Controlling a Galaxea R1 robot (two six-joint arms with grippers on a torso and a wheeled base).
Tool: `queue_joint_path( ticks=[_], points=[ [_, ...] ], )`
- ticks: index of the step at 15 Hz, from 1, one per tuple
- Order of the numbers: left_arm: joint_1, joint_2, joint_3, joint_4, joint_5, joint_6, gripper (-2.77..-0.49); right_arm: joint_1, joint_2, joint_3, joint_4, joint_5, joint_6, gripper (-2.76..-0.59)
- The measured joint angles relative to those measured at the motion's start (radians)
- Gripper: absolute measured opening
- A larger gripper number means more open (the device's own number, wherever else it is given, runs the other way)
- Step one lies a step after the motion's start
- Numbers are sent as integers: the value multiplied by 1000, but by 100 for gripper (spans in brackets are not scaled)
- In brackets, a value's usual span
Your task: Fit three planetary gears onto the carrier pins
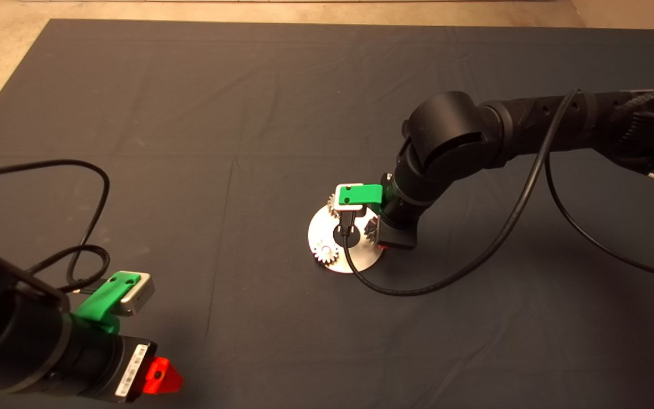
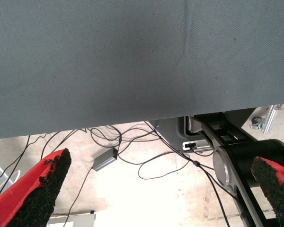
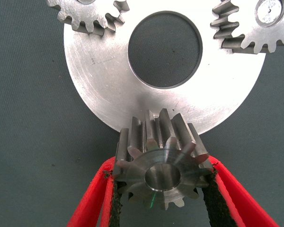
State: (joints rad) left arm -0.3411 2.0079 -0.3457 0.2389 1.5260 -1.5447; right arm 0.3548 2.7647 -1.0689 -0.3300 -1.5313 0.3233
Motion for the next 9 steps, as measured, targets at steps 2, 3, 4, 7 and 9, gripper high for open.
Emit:
queue_joint_path(
  ticks=[2,3,4,7,9],
  points=[
    [0,0,0,0,0,0,-50,0,-2,0,0,0,-16,-234],
    [0,0,0,0,0,0,-50,0,-4,0,0,0,-25,-234],
    [0,-1,0,0,0,0,-50,0,-5,0,0,0,-34,-234],
    [0,-3,0,0,0,0,-50,-1,-6,0,-2,0,-51,-234],
    [0,-3,0,0,0,0,-50,-4,-6,0,-3,0,-65,-234]
  ],
)
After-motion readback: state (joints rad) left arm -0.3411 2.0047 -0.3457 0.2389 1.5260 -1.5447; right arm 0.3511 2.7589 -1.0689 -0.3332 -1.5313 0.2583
